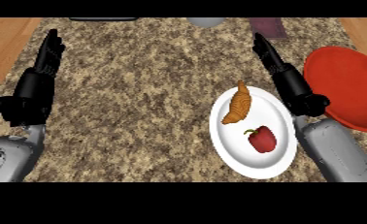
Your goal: Pick the bell pepper from the plate and place it in the bowl
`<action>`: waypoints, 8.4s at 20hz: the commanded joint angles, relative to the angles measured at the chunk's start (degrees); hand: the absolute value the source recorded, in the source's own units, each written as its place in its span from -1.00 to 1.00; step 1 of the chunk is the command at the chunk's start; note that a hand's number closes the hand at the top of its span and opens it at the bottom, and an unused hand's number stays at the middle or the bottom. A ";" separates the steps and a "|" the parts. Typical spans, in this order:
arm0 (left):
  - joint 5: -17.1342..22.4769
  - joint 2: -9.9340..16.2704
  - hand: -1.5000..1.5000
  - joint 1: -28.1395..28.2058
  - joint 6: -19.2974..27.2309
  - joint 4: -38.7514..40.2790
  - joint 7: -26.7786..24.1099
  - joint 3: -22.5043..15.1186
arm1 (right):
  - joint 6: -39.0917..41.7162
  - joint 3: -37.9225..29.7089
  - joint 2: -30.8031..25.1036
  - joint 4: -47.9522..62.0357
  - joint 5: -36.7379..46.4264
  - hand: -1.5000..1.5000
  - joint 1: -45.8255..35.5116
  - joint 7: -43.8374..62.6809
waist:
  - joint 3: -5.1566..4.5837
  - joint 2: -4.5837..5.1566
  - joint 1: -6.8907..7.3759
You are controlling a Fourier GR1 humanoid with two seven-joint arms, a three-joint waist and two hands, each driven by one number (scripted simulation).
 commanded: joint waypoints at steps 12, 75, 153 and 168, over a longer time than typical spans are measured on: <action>5.99 -10.19 0.00 8.15 -2.86 1.32 0.51 -4.46 | -5.58 6.97 -1.78 -8.31 9.15 -1.00 25.64 -29.42 | 0.17 -0.19 -2.80; -4.09 -20.86 0.00 4.79 -16.90 7.10 0.43 8.47 | 21.01 -9.53 2.02 -14.09 27.22 -1.00 29.40 -3.84 | -0.09 0.07 -0.26; -11.47 -27.53 0.00 3.69 -16.76 3.91 4.54 8.95 | 16.50 -32.38 0.82 -21.57 55.56 1.00 -7.79 41.02 | -0.10 0.35 0.07; -10.46 -25.14 0.00 10.96 -20.11 -2.40 4.45 9.29 | 0.29 -39.30 -7.95 13.68 59.77 1.00 -7.17 16.61 | -0.07 0.10 0.48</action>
